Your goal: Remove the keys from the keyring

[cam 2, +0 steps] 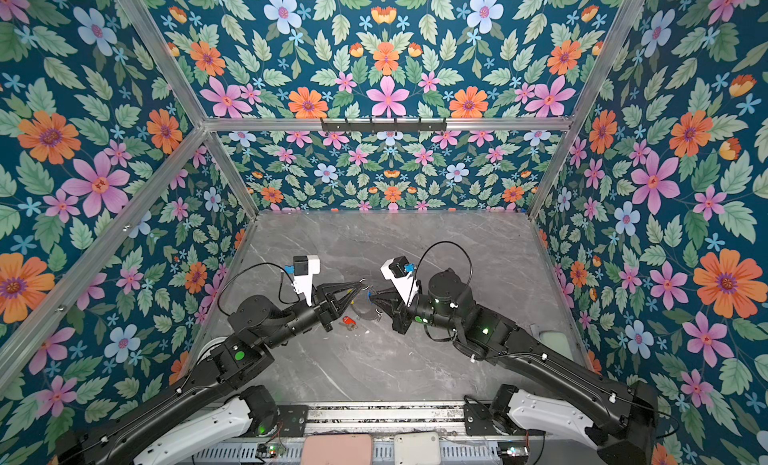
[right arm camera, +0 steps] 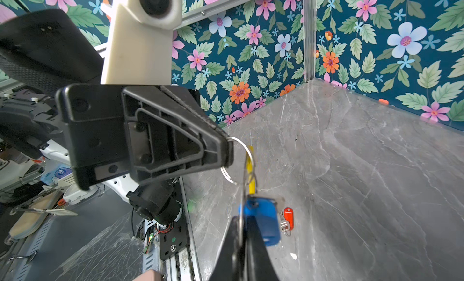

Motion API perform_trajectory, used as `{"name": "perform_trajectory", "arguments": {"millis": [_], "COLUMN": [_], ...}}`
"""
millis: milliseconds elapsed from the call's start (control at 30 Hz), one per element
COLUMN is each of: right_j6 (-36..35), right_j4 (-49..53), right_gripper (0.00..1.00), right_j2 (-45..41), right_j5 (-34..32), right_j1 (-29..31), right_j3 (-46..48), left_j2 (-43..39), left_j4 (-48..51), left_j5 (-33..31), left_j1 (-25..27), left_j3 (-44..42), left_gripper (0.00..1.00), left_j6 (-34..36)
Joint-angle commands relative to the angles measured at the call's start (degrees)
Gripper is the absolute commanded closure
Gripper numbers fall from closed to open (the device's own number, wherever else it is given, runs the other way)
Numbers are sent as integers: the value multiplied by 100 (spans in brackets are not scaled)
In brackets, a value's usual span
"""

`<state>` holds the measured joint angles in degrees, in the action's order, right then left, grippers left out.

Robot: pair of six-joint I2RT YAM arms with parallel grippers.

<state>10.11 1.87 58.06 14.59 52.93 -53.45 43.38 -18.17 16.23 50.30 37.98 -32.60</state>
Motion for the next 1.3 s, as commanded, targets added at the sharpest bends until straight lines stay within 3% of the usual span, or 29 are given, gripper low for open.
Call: {"name": "perform_trajectory", "arguments": {"millis": [0, 700, 967, 1267], "right_j6": [-88, -336, -680, -813], "right_j4": [33, 587, 794, 967], "right_gripper": [100, 100, 100, 64], "right_j2": [12, 296, 547, 20], "right_j5": [-138, -446, -536, 117], "right_j1": [-3, 336, 789, 790], "right_j3": [-68, -591, -894, -600], "left_j2": [22, 154, 112, -272], "left_j4": [-143, 105, -384, -1122], "left_j5": [-49, -261, -59, 485], "left_j1": [12, 67, 74, 68], "left_j3": [52, 170, -107, -566], "left_gripper": [100, 100, 100, 100], "left_j6": [34, 193, 234, 490]}}
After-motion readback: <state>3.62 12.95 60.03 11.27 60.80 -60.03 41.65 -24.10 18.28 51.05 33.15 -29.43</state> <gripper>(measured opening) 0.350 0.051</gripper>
